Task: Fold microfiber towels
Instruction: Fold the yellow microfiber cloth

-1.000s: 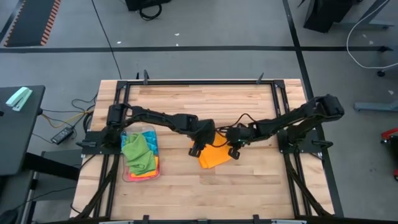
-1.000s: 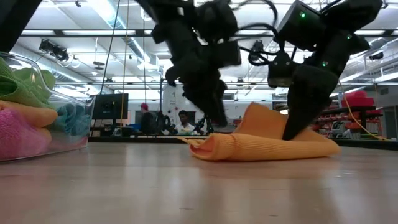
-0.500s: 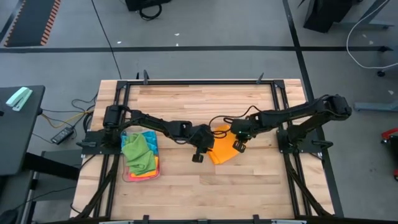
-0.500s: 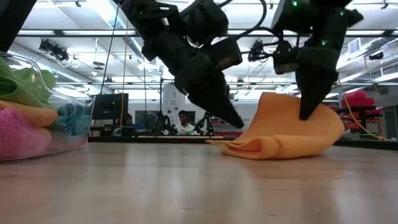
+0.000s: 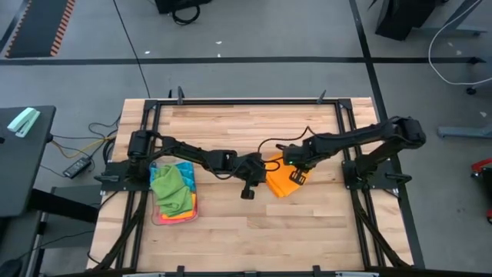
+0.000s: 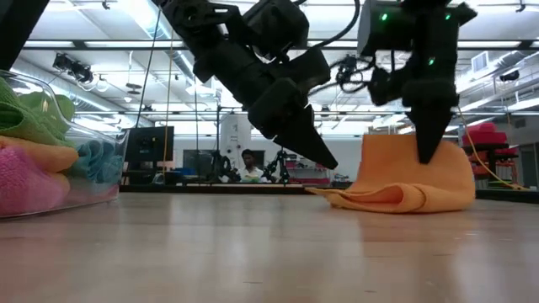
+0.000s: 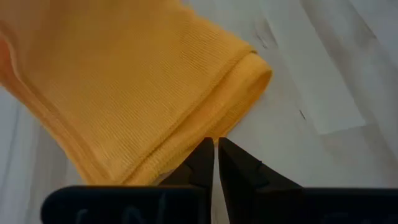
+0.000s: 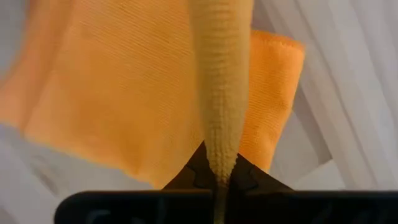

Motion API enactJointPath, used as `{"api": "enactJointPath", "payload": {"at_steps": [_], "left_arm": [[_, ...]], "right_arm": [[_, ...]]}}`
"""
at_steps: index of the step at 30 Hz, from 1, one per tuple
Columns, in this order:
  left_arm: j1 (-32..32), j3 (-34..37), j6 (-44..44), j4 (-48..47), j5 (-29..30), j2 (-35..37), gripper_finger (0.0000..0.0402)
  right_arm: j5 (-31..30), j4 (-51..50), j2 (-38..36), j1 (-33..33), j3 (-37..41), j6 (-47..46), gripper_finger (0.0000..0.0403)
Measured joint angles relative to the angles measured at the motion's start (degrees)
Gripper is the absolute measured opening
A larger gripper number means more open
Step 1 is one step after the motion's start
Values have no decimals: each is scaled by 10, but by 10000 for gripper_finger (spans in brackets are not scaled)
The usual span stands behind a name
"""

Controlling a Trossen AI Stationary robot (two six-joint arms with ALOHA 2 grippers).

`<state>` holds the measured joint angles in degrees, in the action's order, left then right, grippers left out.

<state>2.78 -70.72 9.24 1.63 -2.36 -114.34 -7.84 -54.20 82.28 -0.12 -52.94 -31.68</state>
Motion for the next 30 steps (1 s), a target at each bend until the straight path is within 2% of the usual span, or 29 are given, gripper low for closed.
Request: {"api": "enactJointPath", "payload": {"at_steps": [6,13,17,21,27,30], "left_arm": [[1,0,4,-11,-2,0,23],[-4,0,0,-25,-1,0,14],[-3,0,-15,-27,-1,0,19],[-3,-1,-23,-39,-3,0,16],[12,-1,61,-98,-67,0,9],[24,-2,92,-101,-74,-11,13]], "right_arm": [[3,55,58,-13,0,-14,6],[0,73,58,-34,-20,-43,6],[0,135,58,-50,-20,-44,6],[0,155,63,-61,-12,-60,6],[0,164,78,-62,-9,-62,6],[0,168,78,-62,-9,-62,6]]}}
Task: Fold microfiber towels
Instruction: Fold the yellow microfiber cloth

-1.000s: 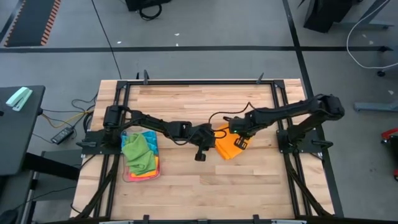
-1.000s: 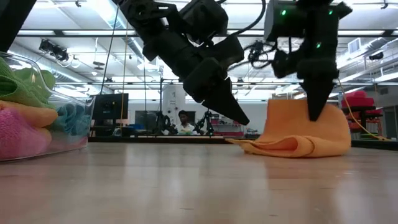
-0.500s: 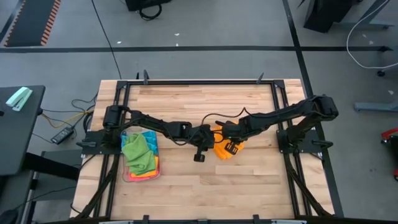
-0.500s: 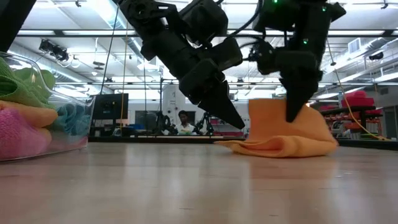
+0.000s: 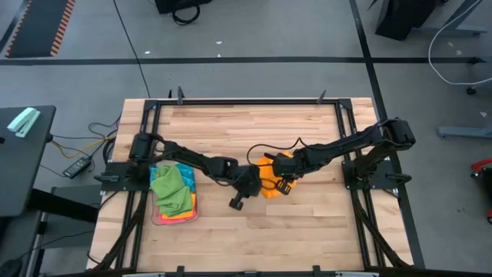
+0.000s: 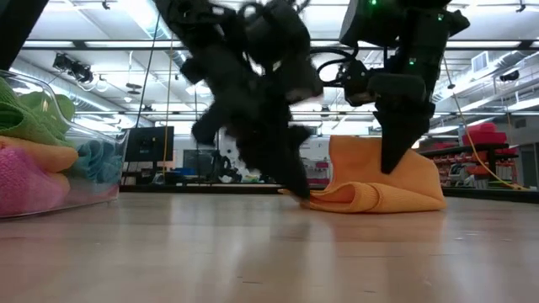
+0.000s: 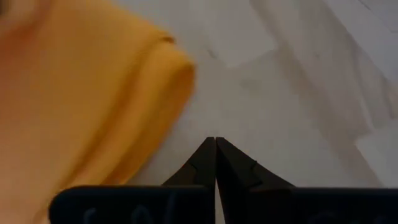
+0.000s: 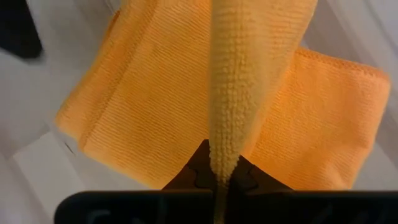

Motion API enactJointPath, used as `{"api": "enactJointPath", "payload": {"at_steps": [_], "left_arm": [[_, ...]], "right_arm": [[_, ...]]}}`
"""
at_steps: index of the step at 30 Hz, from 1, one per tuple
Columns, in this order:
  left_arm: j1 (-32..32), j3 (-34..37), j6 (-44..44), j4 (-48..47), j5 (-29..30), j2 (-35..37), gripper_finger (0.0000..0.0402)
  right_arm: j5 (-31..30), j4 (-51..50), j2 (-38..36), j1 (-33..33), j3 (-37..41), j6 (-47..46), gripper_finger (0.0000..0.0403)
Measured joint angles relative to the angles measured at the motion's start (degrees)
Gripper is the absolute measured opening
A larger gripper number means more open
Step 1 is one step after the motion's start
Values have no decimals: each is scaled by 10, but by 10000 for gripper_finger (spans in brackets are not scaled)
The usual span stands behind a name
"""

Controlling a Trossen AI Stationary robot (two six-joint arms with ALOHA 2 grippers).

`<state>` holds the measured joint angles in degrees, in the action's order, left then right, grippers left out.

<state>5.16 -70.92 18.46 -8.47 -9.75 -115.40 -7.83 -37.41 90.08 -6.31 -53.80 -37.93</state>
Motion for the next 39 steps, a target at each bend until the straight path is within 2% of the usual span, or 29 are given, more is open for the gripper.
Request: {"api": "enactJointPath", "payload": {"at_steps": [4,6,12,18,25,31,35,39], "left_arm": [[2,-1,6,28,61,-28,17],[-3,0,5,36,68,-34,16],[-8,0,-8,50,72,-38,8],[-9,0,-24,54,72,-39,21],[-9,0,-29,57,74,-40,6],[-9,1,-44,60,78,-40,27],[-9,1,-44,60,79,-41,22],[-9,1,-44,60,79,-41,8]], "right_arm": [[0,6,0,0,0,2,8],[1,9,0,0,0,2,8],[8,34,0,-9,0,7,9],[13,78,-1,-17,0,5,9],[10,116,17,-21,0,-4,10],[26,158,51,-32,0,-5,12],[26,175,59,-33,0,-5,31],[26,188,66,-33,0,-1,70]]}}
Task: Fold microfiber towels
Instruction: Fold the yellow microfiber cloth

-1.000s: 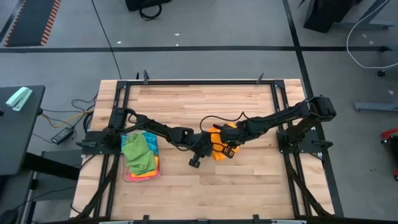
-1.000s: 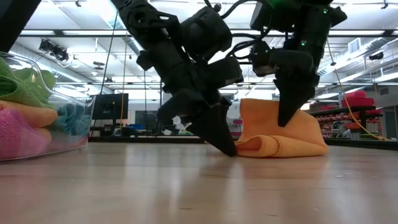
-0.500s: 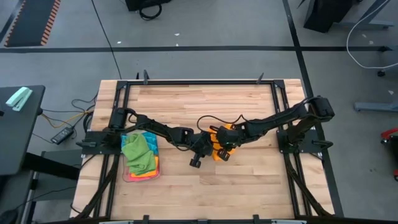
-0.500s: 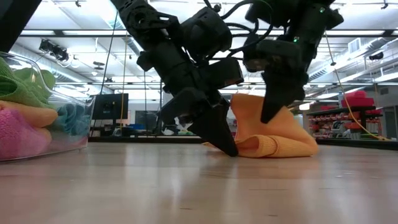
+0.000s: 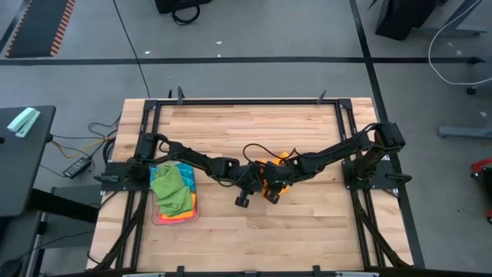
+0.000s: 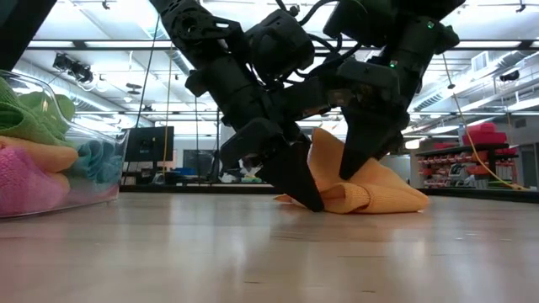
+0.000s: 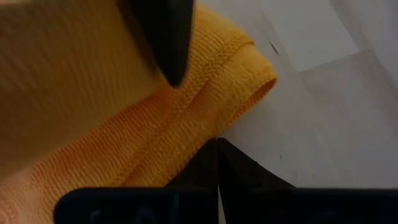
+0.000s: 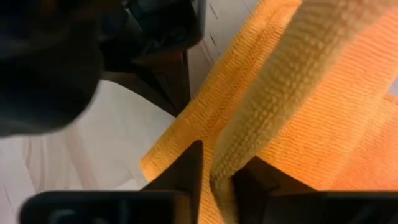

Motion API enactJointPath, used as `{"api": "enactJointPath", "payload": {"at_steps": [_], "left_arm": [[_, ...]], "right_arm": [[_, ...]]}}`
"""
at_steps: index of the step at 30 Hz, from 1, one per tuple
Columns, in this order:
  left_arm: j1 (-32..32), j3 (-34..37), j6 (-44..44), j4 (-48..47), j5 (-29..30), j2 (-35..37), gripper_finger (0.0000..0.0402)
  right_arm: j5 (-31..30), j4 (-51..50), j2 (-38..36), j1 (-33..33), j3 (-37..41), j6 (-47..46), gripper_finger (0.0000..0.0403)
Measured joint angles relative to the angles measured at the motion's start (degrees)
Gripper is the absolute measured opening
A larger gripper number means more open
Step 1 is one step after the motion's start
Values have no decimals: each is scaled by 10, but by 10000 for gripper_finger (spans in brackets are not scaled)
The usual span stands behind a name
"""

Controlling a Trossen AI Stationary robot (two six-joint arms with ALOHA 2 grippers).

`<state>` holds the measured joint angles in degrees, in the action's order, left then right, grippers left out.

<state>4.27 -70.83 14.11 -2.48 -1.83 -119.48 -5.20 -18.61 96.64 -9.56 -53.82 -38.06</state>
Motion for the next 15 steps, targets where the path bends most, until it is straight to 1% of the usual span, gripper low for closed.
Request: {"api": "enactJointPath", "payload": {"at_steps": [4,8,12,15], "left_arm": [[0,0,-1,-1,0,0,9],[0,0,-7,-1,0,0,29],[-1,0,-13,-1,-1,0,35],[-1,0,-13,-1,0,0,29]], "right_arm": [[11,5,2,0,0,1,116],[34,0,-16,4,0,1,152],[34,5,-44,3,0,-2,168],[34,6,-47,-6,0,-18,171]]}}
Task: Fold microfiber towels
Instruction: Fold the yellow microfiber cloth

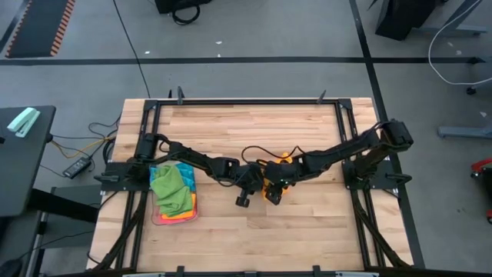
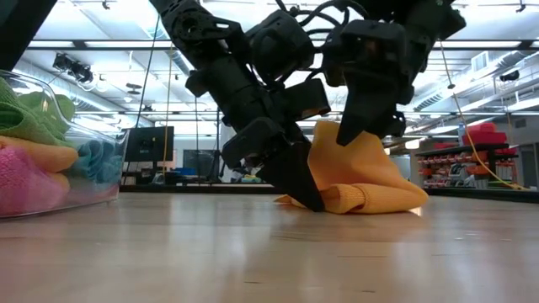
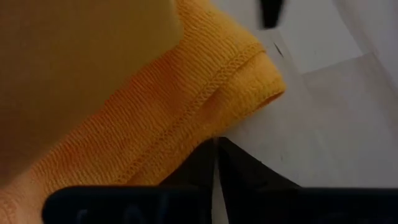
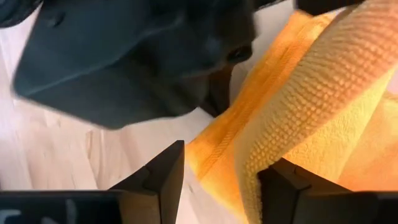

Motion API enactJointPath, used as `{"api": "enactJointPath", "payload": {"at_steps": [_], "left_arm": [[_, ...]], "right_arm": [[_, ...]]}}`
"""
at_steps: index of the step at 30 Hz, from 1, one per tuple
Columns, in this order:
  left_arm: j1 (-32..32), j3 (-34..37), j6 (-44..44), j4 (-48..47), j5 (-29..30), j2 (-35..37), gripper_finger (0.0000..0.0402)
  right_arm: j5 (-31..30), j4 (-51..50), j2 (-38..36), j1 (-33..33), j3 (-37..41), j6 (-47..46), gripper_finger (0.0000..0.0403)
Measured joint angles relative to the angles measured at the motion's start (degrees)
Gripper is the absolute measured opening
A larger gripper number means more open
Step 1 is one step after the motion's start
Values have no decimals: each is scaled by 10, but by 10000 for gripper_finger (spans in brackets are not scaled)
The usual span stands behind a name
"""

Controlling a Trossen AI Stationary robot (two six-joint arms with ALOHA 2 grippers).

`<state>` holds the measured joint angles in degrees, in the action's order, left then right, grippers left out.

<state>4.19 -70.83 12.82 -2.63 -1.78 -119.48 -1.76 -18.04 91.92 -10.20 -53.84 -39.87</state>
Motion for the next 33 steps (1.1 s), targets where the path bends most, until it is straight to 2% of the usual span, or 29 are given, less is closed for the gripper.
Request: {"api": "enactJointPath", "payload": {"at_steps": [2,9,15,22,26,31,33], "left_arm": [[0,0,-2,0,5,0,20],[-1,0,-6,3,5,0,8],[-1,0,-12,7,7,0,36],[-1,0,-21,2,7,0,40],[-1,0,-21,-2,7,0,32],[-1,0,-21,-3,7,0,24],[-1,0,-19,-4,7,0,23]], "right_arm": [[-6,0,1,-12,0,-9,172],[-87,3,3,-46,0,-15,172],[-86,0,3,-41,0,-14,172],[-58,-54,-37,-27,0,-13,172],[-77,-126,-84,-26,0,-14,172],[-124,-304,-142,-27,-1,-64,172],[-139,-338,-161,-27,0,-73,172]]}}
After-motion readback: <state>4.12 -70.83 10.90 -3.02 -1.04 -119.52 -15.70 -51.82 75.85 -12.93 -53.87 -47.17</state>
